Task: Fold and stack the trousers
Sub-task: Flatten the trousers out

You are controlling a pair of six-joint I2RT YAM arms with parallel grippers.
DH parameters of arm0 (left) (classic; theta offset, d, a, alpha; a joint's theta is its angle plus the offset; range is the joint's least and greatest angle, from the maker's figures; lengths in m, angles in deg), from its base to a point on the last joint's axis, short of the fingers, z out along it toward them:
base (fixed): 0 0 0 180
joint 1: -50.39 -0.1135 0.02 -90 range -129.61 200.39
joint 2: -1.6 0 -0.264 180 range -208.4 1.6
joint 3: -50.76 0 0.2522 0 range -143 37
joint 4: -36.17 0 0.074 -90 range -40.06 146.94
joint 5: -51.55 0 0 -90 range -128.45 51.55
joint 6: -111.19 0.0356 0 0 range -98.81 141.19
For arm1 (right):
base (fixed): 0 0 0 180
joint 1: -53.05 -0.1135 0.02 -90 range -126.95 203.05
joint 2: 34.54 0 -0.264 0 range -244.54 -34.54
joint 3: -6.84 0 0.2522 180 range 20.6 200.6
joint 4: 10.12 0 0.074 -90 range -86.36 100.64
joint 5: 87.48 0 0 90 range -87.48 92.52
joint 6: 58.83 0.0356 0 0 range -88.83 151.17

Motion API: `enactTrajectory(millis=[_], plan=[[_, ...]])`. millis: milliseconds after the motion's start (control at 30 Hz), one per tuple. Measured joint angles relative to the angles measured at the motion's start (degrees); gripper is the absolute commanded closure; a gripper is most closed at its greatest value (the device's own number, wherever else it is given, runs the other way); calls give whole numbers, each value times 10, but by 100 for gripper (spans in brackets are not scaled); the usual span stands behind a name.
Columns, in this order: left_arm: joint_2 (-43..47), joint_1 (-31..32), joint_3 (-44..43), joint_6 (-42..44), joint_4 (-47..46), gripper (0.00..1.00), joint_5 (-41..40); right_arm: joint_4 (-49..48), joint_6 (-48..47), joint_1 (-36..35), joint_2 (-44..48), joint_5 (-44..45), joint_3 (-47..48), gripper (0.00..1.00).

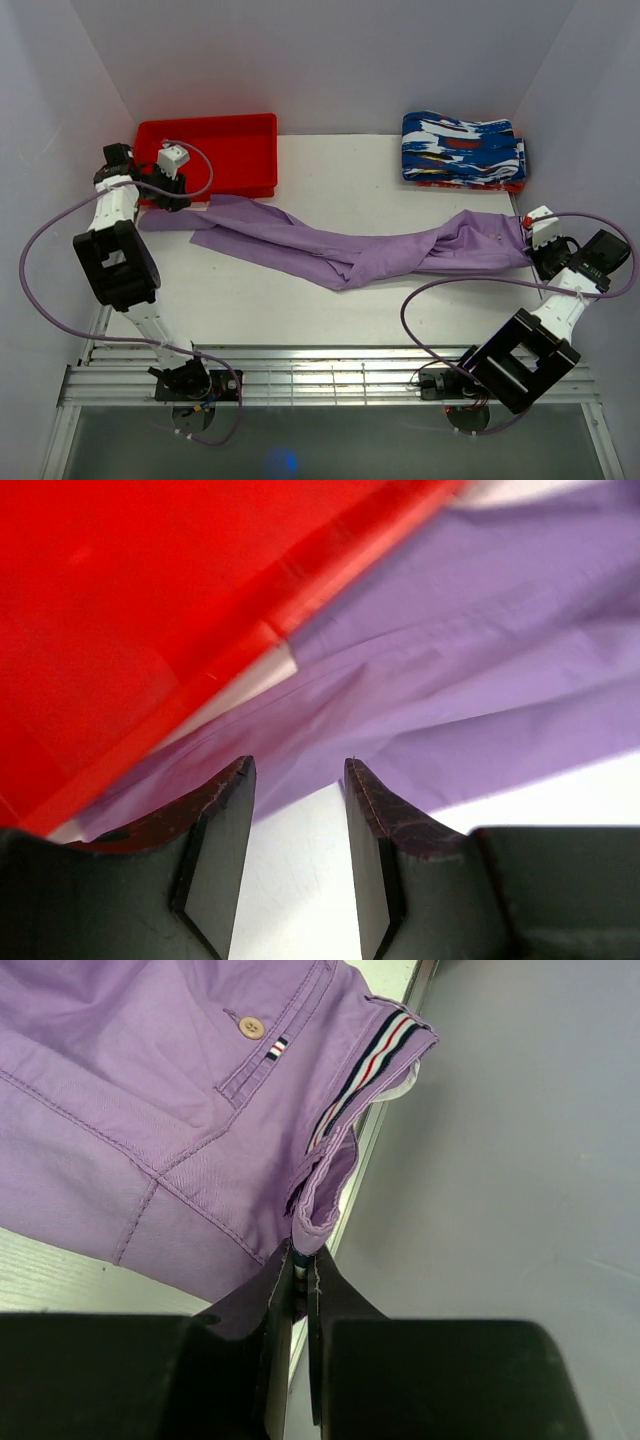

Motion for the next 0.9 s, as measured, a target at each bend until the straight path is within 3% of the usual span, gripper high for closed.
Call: enactTrajectory(millis=[233, 367, 533, 700, 833, 900], plan=[[135, 10, 127, 207, 126, 49, 25, -2, 8, 0, -2, 2, 0, 92], [136, 43, 177, 261, 145, 49, 16, -2, 17, 0, -11, 7, 5, 92], [72, 82, 200, 261, 127, 48, -6, -2, 18, 0, -11, 10, 7, 92], [21, 110, 201, 225, 66, 35, -28, -2, 18, 0, -11, 14, 7, 92], [10, 126, 196, 201, 27, 34, -39, -2, 18, 0, -11, 16, 7, 92], [7, 130, 194, 198, 17, 39, -43, -2, 18, 0, -11, 16, 8, 92]])
